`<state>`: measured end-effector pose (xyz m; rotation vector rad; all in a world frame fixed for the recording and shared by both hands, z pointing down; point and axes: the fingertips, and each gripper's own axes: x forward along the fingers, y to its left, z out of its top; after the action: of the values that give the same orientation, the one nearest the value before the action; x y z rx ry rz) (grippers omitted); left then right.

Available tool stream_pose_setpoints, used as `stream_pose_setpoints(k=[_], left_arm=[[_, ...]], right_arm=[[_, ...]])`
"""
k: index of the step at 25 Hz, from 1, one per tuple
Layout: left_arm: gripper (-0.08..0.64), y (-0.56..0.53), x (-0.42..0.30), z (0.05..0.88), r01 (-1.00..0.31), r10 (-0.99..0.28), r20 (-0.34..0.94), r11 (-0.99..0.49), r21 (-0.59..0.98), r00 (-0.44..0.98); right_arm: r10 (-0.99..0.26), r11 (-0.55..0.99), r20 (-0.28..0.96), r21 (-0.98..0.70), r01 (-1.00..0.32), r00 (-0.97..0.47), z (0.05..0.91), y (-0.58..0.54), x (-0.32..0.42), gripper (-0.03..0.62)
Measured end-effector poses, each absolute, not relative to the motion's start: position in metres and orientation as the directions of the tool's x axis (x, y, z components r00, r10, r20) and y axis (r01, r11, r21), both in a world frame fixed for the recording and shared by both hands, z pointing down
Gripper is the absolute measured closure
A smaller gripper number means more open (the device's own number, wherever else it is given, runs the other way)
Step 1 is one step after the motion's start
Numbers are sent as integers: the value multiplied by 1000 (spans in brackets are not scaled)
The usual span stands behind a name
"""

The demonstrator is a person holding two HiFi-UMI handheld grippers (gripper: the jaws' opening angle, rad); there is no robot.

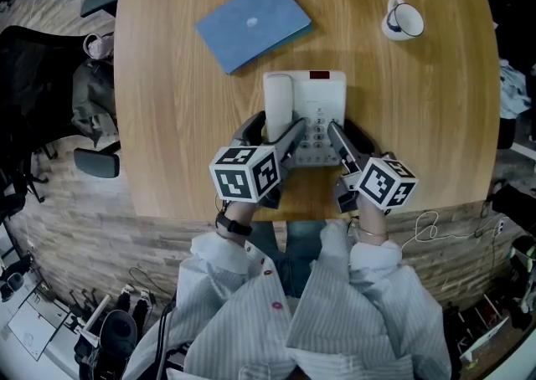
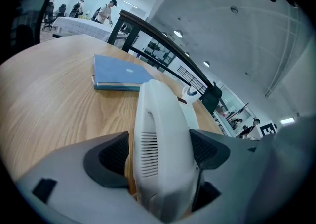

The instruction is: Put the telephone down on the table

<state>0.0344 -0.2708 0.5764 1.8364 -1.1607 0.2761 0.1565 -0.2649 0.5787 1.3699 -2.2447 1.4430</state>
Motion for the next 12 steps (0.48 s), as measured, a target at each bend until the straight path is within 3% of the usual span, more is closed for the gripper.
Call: stream_pose_setpoints(k=[12], left_arm=[[181,-256,21,542,-759,-592,549,-174,628,590]], right_arm=[[-610,161,540,-632,-758,-580,547,-251,153,370]])
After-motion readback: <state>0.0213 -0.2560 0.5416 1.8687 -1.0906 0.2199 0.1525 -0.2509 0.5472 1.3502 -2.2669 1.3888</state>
